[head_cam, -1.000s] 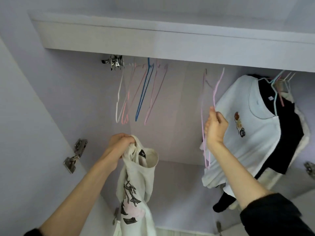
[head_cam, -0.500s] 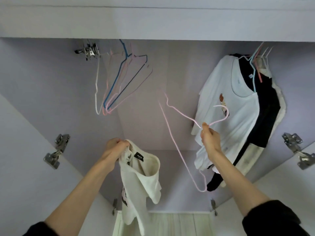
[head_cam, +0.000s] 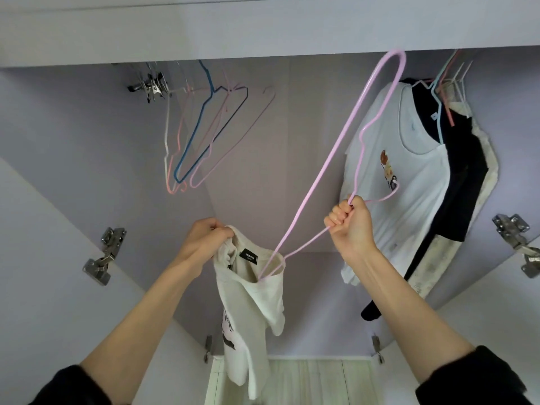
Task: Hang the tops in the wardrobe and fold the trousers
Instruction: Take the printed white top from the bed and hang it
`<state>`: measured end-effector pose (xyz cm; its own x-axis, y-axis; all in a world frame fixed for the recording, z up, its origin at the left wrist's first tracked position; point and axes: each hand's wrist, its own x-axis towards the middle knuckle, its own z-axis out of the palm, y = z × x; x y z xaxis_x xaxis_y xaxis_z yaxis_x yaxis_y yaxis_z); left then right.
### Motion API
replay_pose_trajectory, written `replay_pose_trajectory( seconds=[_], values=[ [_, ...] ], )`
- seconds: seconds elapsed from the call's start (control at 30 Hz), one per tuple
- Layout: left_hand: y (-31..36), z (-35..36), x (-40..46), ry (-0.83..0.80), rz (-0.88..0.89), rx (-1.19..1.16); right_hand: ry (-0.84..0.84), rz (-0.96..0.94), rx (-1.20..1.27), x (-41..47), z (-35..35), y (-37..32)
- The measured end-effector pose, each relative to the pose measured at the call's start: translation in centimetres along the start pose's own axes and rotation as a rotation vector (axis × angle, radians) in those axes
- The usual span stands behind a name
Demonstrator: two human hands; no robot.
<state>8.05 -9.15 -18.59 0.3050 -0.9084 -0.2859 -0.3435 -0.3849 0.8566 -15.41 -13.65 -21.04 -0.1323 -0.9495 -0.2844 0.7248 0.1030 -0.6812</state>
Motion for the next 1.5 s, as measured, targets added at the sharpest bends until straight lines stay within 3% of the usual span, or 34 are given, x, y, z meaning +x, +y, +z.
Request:
replay_pose_trajectory(
  seconds=[0.27, 0.47, 0.67, 0.77, 0.87, 0.93, 1.1, 1.37, 1.5],
  values=[
    [1.5, -0.9, -1.0, -0.058, 0.031, -0.053, -0.014, -0.001, 0.007, 0.0, 2.0, 1.7],
    [2.9, -2.4, -1.2, -0.090, 0.065, -0.219, -0.039, -0.263, -0.761, 0.0, 1.0, 4.9],
    [2.7, -4.3, -0.8, -0.064, 0.026, -0.363, -0.159, -0.352, -0.965, 0.2, 0.8, 6.0],
    [2.7, -4.2, -1.1, -0.110, -0.012, -0.464, -0.169, -0.181, -0.895, 0.5, 0.9, 6.4],
    [3.3, -3.9, -0.8, -0.136, -0.051, -0.529, -0.243, -0.003, -0.431, 0.3, 2.4, 6.4],
    [3.6, -4.0, -0.6, -0.149, -0.030, -0.467, -0.256, -0.002, -0.396, 0.3, 3.0, 6.9],
    [4.2, -5.7, -0.4, -0.191, 0.024, -0.384, -0.208, -0.161, -0.858, 0.6, -0.1, 8.0],
    [1.4, -7.4, 2.4, 0.186, -0.034, -0.069, -0.281, -0.554, -1.356, 2.7, -1.6, 4.7],
    [0.6, -6.8, 3.0, 0.251, 0.053, 0.205, -0.296, -0.648, -1.614, 2.5, -1.9, 3.9]
  ],
)
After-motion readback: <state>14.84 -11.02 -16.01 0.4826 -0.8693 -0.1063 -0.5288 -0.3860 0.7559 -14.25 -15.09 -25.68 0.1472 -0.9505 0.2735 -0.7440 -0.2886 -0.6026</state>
